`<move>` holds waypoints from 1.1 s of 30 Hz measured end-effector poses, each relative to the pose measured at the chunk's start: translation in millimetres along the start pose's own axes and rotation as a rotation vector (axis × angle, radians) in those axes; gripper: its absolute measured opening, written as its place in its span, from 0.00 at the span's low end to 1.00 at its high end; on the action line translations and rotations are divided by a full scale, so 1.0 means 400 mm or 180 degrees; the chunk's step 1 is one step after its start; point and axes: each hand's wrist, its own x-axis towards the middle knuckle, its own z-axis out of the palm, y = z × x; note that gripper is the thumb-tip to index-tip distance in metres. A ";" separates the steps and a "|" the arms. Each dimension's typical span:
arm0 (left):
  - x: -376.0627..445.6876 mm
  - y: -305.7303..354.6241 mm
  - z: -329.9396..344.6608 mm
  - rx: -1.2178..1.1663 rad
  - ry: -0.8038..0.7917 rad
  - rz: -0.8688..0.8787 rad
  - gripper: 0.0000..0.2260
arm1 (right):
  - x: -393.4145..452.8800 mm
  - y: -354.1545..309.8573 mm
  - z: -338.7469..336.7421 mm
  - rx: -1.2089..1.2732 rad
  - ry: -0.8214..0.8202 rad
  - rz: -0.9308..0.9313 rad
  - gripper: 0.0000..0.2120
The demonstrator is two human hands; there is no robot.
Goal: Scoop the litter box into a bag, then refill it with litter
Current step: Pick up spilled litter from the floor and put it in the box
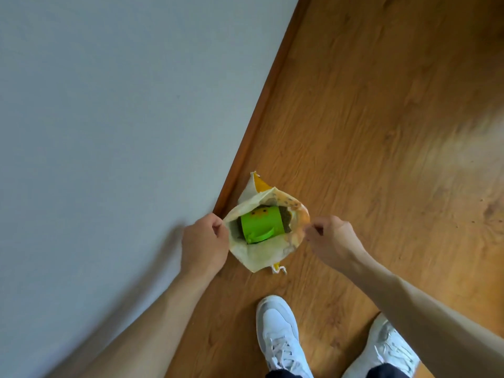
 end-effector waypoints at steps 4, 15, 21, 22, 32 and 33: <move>-0.041 0.073 -0.077 0.0018 -0.0054 0.0243 0.07 | -0.061 -0.038 -0.106 -0.0011 -0.0061 -0.0053 0.13; -0.209 0.437 -0.466 -0.0040 0.0145 0.0617 0.04 | -0.326 -0.275 -0.597 -0.0112 0.0458 -0.0932 0.08; -0.442 0.753 -0.831 -0.0223 0.0255 0.1047 0.04 | -0.659 -0.478 -1.024 -0.0416 0.1005 -0.1499 0.06; -0.490 0.802 -0.888 -0.0169 0.0276 0.1153 0.04 | -0.723 -0.506 -1.084 -0.0452 0.1088 -0.1555 0.06; -0.926 1.086 -1.251 0.0540 0.0602 0.1789 0.18 | -1.273 -0.600 -1.418 -0.1260 0.1547 -0.1642 0.16; -0.945 1.093 -1.261 0.0611 0.0656 0.1831 0.19 | -1.303 -0.593 -1.432 -0.1305 0.1603 -0.1628 0.18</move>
